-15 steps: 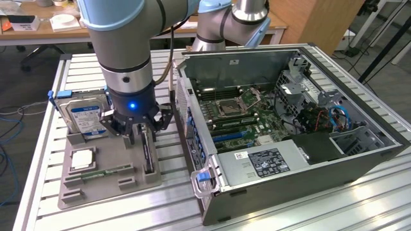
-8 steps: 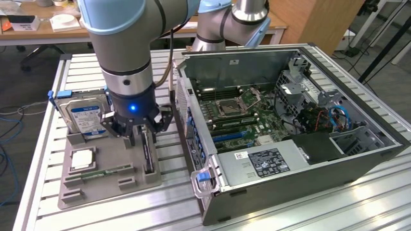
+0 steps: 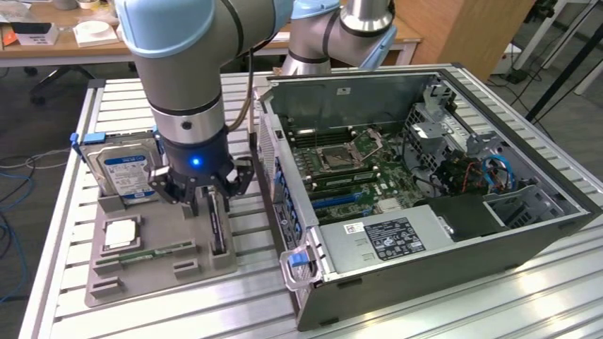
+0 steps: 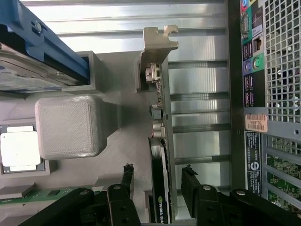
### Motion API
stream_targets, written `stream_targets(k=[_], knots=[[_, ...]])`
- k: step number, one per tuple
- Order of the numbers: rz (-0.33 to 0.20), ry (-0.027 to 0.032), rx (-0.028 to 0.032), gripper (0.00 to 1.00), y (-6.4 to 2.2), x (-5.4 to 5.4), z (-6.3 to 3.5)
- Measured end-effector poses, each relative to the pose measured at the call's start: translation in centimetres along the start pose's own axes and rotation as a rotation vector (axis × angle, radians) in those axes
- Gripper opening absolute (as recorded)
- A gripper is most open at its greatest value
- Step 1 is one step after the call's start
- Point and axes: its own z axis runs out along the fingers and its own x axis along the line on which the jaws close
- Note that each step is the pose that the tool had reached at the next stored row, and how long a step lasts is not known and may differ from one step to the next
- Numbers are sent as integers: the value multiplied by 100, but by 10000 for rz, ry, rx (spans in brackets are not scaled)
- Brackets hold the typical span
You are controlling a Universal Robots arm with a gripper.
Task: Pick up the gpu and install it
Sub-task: 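Pick up the gpu and move the gpu toward the slot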
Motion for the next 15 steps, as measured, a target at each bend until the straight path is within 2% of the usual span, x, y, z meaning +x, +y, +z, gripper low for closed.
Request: stream_targets(k=[15], knots=[[1,1,2,53,0,-23,48]])
